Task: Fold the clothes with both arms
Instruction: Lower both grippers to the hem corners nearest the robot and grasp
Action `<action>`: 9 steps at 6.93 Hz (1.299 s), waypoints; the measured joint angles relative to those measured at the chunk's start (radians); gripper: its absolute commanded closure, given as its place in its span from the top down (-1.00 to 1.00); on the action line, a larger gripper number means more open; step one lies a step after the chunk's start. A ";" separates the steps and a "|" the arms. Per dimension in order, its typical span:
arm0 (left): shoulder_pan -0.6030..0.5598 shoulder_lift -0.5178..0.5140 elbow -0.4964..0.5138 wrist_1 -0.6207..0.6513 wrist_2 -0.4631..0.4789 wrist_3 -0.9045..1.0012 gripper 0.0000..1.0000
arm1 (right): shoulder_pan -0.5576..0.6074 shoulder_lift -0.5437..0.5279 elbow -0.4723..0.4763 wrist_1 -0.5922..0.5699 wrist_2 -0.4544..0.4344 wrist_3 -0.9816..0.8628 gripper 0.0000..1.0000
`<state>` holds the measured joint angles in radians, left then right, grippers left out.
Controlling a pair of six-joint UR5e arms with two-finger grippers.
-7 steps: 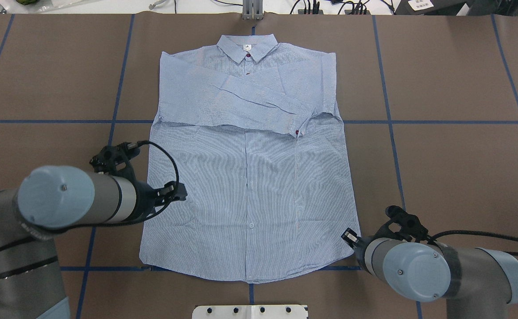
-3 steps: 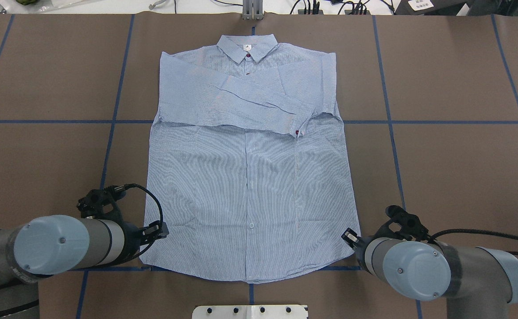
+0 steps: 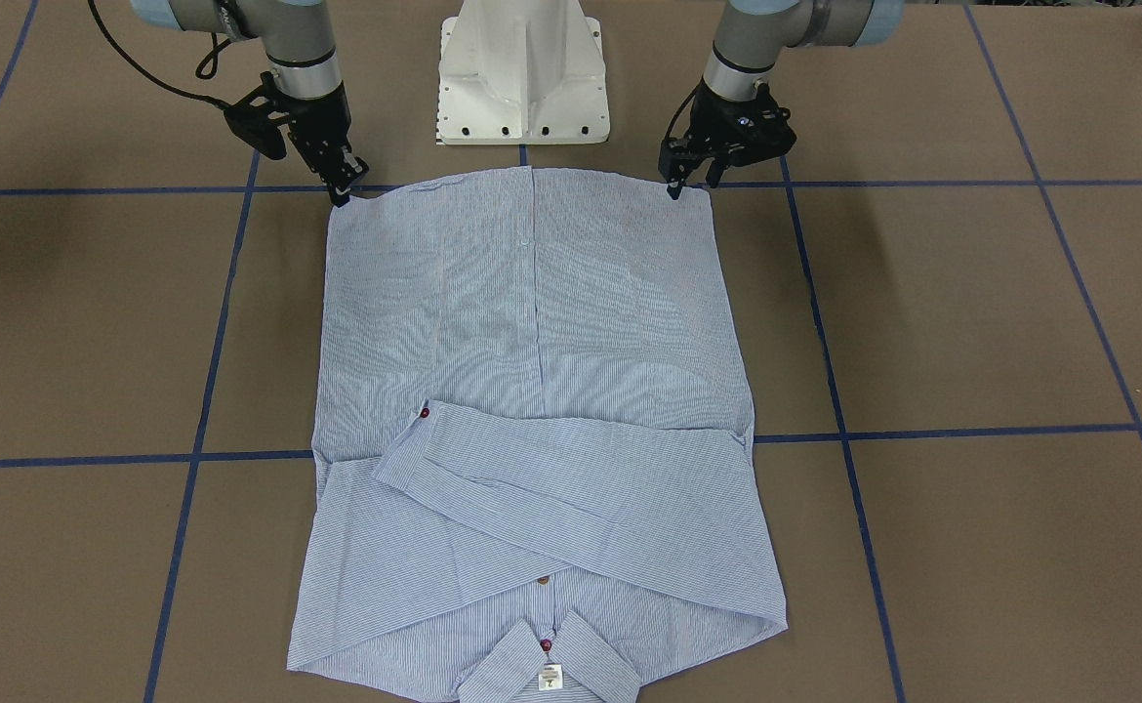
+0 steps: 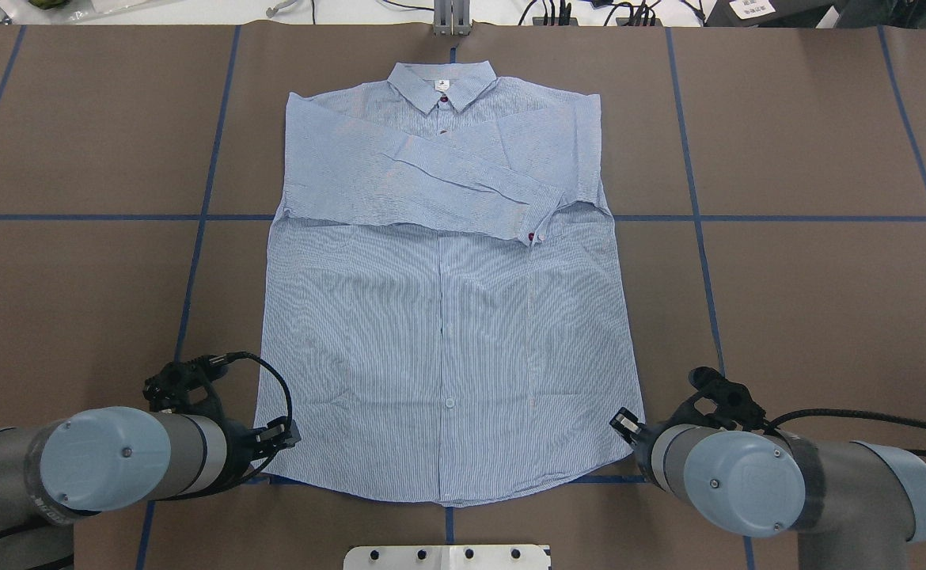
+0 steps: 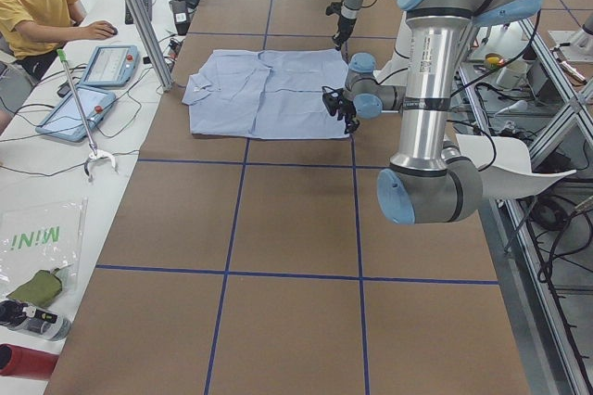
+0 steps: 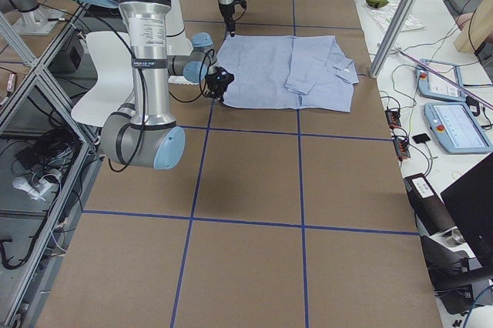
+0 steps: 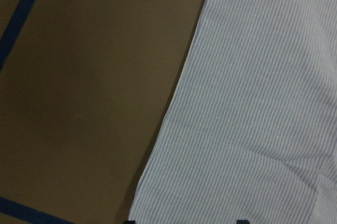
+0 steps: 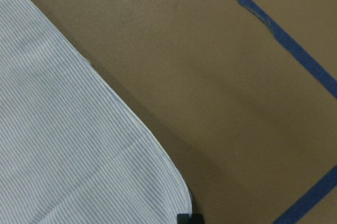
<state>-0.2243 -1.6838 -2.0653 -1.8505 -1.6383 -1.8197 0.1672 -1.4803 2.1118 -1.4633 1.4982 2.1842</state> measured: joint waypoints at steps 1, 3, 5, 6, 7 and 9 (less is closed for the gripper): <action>0.003 0.001 0.007 0.001 0.000 -0.001 0.35 | 0.000 0.001 0.000 0.000 0.000 0.000 -1.00; 0.006 0.011 0.018 0.002 0.000 0.000 0.23 | 0.000 0.003 0.000 0.000 0.000 0.000 -1.00; 0.006 0.017 0.027 0.003 0.000 0.000 -0.08 | 0.000 0.003 0.000 0.000 0.000 0.000 -1.00; 0.006 0.017 0.027 0.003 -0.001 -0.001 -0.40 | 0.000 0.004 0.000 0.000 0.001 0.000 -1.00; 0.006 0.017 0.028 0.003 -0.002 -0.001 -0.84 | -0.001 0.005 0.000 0.000 0.000 0.000 -1.00; 0.006 0.017 0.028 0.004 -0.003 -0.002 -1.00 | -0.001 0.007 0.000 0.000 0.000 0.000 -1.00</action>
<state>-0.2178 -1.6672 -2.0372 -1.8462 -1.6415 -1.8212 0.1658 -1.4731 2.1121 -1.4634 1.4987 2.1844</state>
